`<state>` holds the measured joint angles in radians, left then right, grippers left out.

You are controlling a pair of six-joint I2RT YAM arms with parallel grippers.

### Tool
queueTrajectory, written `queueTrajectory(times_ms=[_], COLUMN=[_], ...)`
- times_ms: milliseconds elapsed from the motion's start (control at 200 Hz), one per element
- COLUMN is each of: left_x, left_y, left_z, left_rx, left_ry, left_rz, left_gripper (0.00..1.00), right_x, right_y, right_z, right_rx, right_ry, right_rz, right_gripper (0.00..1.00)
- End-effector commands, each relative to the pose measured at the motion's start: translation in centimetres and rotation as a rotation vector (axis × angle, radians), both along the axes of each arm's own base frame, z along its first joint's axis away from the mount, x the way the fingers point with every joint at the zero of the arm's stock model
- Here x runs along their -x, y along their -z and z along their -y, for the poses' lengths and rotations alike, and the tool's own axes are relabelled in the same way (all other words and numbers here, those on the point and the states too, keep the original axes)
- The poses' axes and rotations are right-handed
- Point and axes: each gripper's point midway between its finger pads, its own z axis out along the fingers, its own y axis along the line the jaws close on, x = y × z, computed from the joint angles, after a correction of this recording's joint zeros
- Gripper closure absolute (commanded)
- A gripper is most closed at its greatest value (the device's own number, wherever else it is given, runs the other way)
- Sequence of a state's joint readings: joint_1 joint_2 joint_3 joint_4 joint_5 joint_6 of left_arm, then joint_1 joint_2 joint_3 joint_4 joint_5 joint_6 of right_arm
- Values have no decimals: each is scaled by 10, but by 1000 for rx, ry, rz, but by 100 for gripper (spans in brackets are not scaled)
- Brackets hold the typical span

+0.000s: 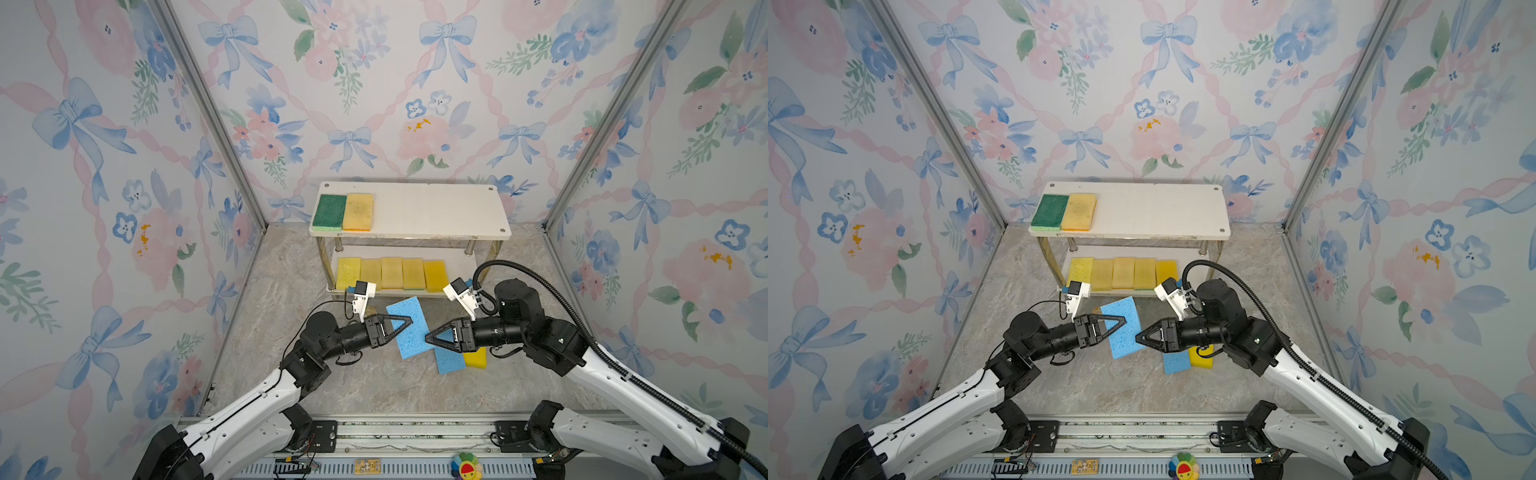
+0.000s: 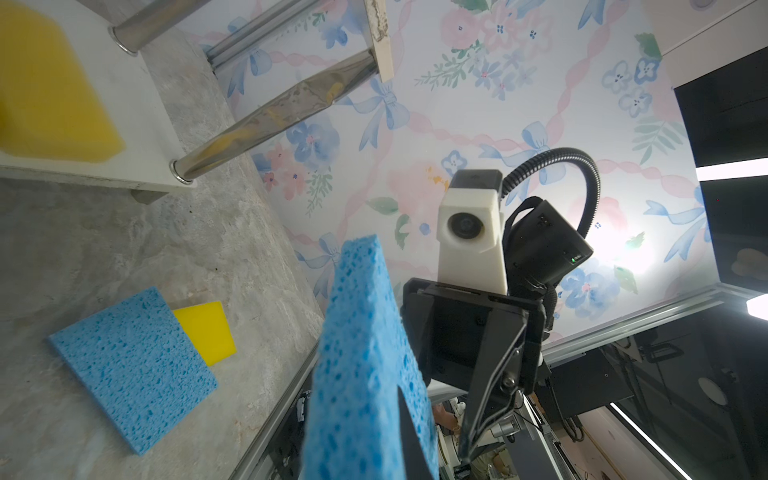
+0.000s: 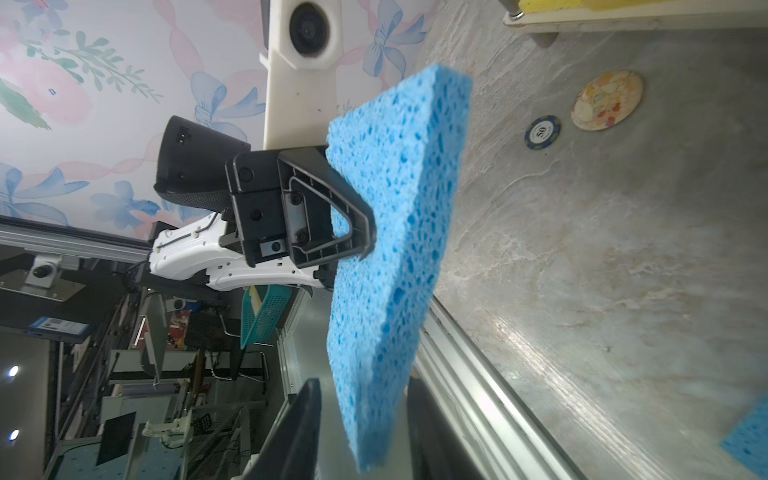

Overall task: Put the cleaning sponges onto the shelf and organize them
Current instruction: 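Close the right gripper on the blue sponge held by the left gripper, then open the left gripper and draw it back while the right gripper holds the sponge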

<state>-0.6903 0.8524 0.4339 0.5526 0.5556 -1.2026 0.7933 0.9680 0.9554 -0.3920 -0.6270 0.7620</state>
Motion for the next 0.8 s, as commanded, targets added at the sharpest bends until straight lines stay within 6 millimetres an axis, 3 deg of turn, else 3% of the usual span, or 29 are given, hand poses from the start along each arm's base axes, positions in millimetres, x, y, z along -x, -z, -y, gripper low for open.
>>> queueTrajectory(times_ms=[0,220,505,795], left_x=[-3,-10,-16,-14], left_y=[-4,-5,-1,-3], left_z=[-5,-8,-14,-14], left_rx=[17,18,16,20], left_ry=[-30,-80,-129,-124], left_rz=[18,27,20,27], left_gripper=[94,95,95,95], right_x=[-7,-16,-3,-1], right_y=[-10,11,-4,-9], right_z=[11,49,31,8], right_rx=[56,281,205,148], right_ry=[108,324,341,295], right_rz=[56,67,101,83], right_gripper=[50,38,37,50])
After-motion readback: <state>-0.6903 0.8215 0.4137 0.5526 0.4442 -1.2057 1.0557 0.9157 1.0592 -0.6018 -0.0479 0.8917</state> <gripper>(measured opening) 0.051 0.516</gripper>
